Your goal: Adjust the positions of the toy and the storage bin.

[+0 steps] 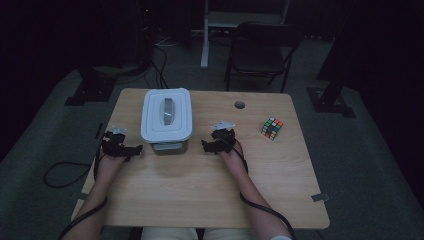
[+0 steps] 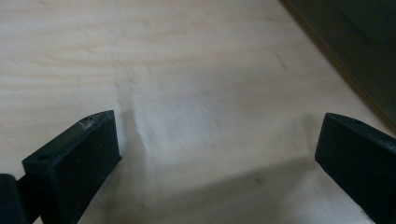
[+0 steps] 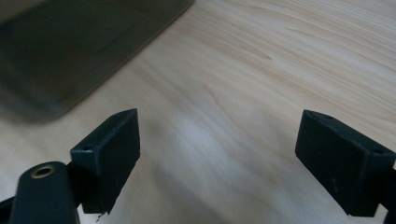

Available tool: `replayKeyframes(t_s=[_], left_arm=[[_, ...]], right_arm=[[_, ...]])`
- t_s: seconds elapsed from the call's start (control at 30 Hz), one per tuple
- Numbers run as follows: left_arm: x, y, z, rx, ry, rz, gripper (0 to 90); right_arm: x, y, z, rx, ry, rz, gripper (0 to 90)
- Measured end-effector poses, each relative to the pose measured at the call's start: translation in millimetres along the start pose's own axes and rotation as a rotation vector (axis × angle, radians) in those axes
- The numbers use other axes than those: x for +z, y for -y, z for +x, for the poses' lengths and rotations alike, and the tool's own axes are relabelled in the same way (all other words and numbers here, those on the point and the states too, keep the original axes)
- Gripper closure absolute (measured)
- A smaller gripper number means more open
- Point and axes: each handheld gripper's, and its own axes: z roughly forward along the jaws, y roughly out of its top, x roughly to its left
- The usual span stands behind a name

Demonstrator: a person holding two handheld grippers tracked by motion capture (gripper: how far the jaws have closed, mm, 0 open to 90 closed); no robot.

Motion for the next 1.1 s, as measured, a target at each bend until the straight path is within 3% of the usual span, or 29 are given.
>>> replayKeyframes(t_s=[0.13,0.23,0.27,0.3,0.37,0.4,0.5,0.63,0.8,0.83,0.93,1.0,1.1], left_arm=[[5.0,-13.3,2.0,-0.013,-0.017,-0.023,0.6],[8.2,-21.6,1.4,0.016,-0.015,-0.038,0.6],[11.1,-27.7,2.0,0.017,-0.019,-0.033,0.6],[11.1,-27.7,2.0,0.017,-0.019,-0.033,0.6],[12.2,-33.3,3.4,0.002,-0.01,-0.041,0.6],[11.7,-36.8,4.2,-0.005,-0.025,-0.047,0.6],[10.1,-44.1,7.3,-0.025,-0.032,-0.069,0.6],[9.9,-49.9,11.3,-0.008,-0.061,-0.099,0.6],[13.9,-56.8,10.7,-0.002,-0.071,-0.121,0.6],[15.8,-58.0,9.4,0.009,-0.074,-0.113,0.6],[19.5,-60.9,3.5,0.002,-0.031,-0.117,0.6],[20.3,-61.3,2.0,-0.006,-0.029,-0.108,0.6],[20.9,-61.5,-0.2,-0.016,-0.02,-0.115,0.6]], right_arm=[[14.6,-10.5,0.1,0.032,-0.017,0.004,13.9],[22.4,-18.1,-1.1,0.051,0.005,-0.007,13.9],[24.5,-23.4,-3.7,0.091,0.008,-0.021,13.9],[24.5,-23.4,-3.7,0.091,0.008,-0.021,13.9],[25.8,-29.0,-7.5,0.137,0.012,-0.035,13.9],[26.2,-31.2,-8.8,0.156,0.013,-0.043,13.9],[27.5,-41.2,-12.4,0.199,0.054,-0.036,13.9],[27.1,-54.1,-14.7,0.265,0.064,-0.033,13.9],[32.7,-64.6,-9.5,0.229,0.059,-0.044,13.9],[35.4,-66.1,-7.5,0.228,0.032,-0.052,13.5],[38.0,-65.6,-3.9,0.219,0.019,-0.064,13.0],[38.8,-65.7,-2.9,0.222,0.013,-0.051,13.0],[40.1,-65.0,1.0,0.188,0.001,-0.051,14.7]])
